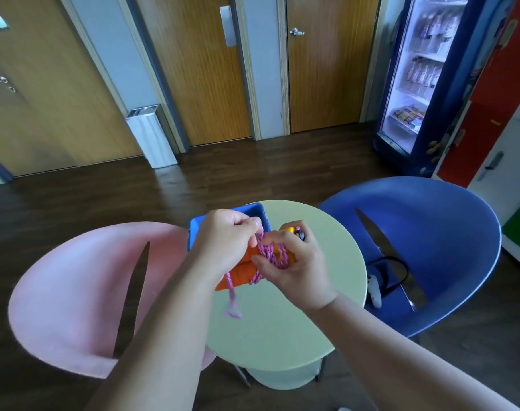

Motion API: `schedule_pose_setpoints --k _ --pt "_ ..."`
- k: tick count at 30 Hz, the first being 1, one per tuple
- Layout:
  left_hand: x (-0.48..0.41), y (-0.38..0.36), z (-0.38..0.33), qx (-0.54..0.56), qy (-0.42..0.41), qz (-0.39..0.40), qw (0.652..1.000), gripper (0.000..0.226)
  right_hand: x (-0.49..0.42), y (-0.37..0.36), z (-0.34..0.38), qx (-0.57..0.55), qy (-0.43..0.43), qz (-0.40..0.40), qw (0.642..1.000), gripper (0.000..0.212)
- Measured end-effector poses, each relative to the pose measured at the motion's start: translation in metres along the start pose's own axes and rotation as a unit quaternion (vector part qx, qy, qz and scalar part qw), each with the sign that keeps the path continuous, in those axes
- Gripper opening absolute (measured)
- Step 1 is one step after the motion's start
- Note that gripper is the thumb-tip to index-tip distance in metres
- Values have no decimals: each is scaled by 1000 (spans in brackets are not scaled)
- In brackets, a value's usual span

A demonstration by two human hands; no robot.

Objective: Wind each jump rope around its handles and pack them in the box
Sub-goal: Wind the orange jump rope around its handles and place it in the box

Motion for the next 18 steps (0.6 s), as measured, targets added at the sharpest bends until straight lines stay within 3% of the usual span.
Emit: schedule_pose_setpoints --k 2,8,11,15,18 --pt "-2 2 -1 -16 8 12 1000 34 3 -1 -1 -33 -20 22 999 23" --pt "-11 14 -16 -72 -5 80 994 26 -6 6 0 -33 -28 103 994 30" --pt "-15 25 -26 -128 -28 124 984 25 -9 12 -4 -22 -27 84 996 30" --pt "-20 46 -46 -170 -44 200 964 6 -7 19 -15 -26 -68 54 996 30" --pt "-19 63 -66 -205 -91 230 947 14 -6 26 -25 -32 -101 40 994 27"
Point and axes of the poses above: each hand's wrist, its own x-axis away from the middle knuckle, its own y-axis out of the back of the hand, z = x × y, the point moved 3 cm from there along -x, towards the middle knuckle, and after that the axes turned 3 degrees about z, right-handed, at the moved point
